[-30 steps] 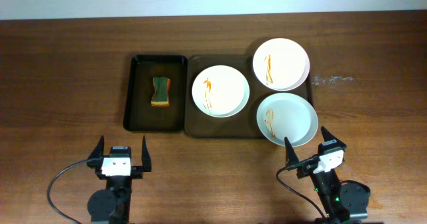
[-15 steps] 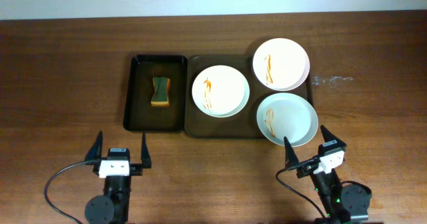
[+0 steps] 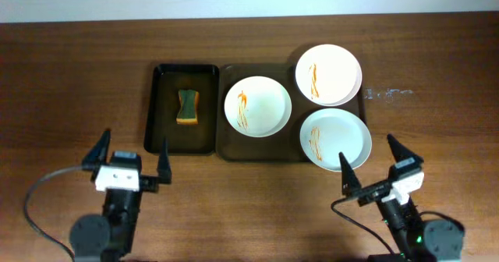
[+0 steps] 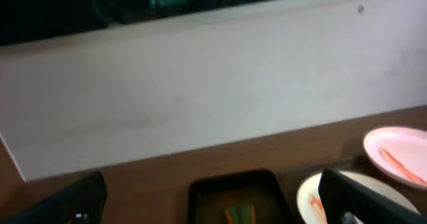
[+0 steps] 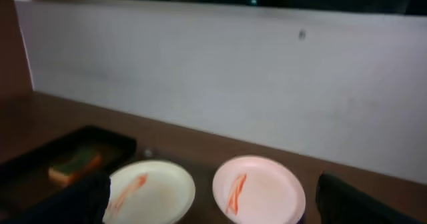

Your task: Clean dirty plates on tray and stack at the side

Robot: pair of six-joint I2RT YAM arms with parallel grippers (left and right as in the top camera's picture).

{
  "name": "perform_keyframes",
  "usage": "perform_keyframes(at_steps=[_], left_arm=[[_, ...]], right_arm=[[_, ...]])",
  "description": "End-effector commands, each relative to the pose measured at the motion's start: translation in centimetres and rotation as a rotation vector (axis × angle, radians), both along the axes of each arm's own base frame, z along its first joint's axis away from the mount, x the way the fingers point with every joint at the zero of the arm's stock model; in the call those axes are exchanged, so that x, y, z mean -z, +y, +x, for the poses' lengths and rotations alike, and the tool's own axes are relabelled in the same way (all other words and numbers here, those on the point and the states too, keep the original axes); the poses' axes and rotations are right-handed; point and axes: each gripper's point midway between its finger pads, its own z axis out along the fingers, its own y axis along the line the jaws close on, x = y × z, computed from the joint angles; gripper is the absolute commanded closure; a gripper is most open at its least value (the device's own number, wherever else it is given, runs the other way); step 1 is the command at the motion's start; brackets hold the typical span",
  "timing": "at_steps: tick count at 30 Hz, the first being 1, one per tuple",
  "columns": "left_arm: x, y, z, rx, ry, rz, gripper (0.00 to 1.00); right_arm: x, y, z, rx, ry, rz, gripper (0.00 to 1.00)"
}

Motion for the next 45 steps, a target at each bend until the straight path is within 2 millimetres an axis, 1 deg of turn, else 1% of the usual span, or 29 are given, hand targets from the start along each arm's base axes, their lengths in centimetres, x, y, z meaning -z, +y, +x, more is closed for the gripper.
perform_keyframes(at_steps=[1,4,5,7,8,10,12,15,17,20,22,23,25,26,27,30,31,32,34,36,39,42,45], left_arm=[[-1.9,-0.9,1.9,0.051,0.08,0.007,0.0],[-1.9,-1.7,4.2,0.104,0.177,0.002,0.0],[-1.6,-2.3,5.6,0.137,0.25,-0.005,0.0],[-1.4,-2.3,6.9,0.138,0.321,-0.009,0.0],[-1.4,-2.3,8.0,0.138,0.378,-0.014,0.0],[-1.4,-2.3,9.9,0.138,0.47,-0.02,0.0],[-1.4,-2.5,11.4,0.149,0.559,-0.024,0.0],[-1.1,-3.0,12.6,0.185,0.664,-0.025,0.0],[-0.3,-3.1,13.4,0.196,0.797,-0.032,0.0],[1.1,-3.3,13.6,0.205,0.894,-0.049,0.0],[1.9,-3.6,13.9,0.218,0.919,-0.057,0.0],[2.2,-3.6,13.9,0.217,0.93,-0.058,0.0],[2.6,-3.6,14.1,0.218,0.939,-0.06,0.0],[2.5,-3.7,14.2,0.222,0.933,-0.06,0.0],[2.4,-3.7,14.3,0.221,0.928,-0.059,0.0],[2.4,-3.6,14.3,0.218,0.929,-0.059,0.0],[2.3,-3.6,14.4,0.218,0.92,-0.057,0.0],[2.1,-3.6,14.6,0.214,0.912,-0.065,0.0],[2.1,-3.2,15.2,0.16,0.914,-0.132,0.0],[2.4,-1.5,16.1,0.033,0.916,-0.215,0.0],[1.5,-0.9,17.2,0.0,0.914,-0.256,0.0],[0.7,-0.8,17.9,-0.008,0.949,-0.255,0.0],[1.6,-0.8,18.7,-0.019,1.041,-0.258,0.0]], right_arm=[[-2.5,0.4,0.9,-0.019,0.082,0.004,0.02],[-3.7,0.4,2.4,-0.019,0.205,0.001,0.02],[-4.2,0.5,3.3,-0.018,0.271,-0.001,0.02],[-4.7,0.5,4.5,-0.018,0.348,-0.002,0.02],[-4.9,0.5,5.4,-0.018,0.411,-0.004,0.02],[-4.8,0.6,6.9,-0.018,0.537,-0.006,0.02],[-4.2,0.6,8.0,-0.017,0.659,-0.009,0.02],[-3.3,0.7,9.6,-0.017,0.824,-0.013,0.02],[-2.4,1.0,12.0,-0.027,0.914,-0.009,0.02],[-1.5,2.3,13.6,-0.105,0.94,0.029,0.02],[-1.1,4.1,15.2,-0.206,0.93,0.072,0.02],[-0.7,4.6,15.7,-0.228,0.931,0.082,0.01],[1.1,4.9,17.2,-0.179,0.981,0.111,0.08],[2.5,4.9,17.8,-0.131,1.016,0.112,0.13],[4.2,5.0,18.4,-0.066,1.059,0.103,0.15],[7.2,5.7,18.9,0.062,1.124,0.062,0.21],[7.9,6.1,19.2,0.089,1.135,0.055,0.23],[8.7,7.0,19.5,0.099,1.143,0.053,0.25],[9.9,8.2,20.1,0.095,1.153,0.059,0.3],[11.1,8.8,20.7,0.102,1.165,0.07,0.31],[12.9,9.4,21.5,0.112,1.186,0.083,0.33],[14.4,9.6,22.3,0.129,1.203,0.102,0.42],[15.5,9.8,23.1,0.146,1.203,0.125,0.52]])
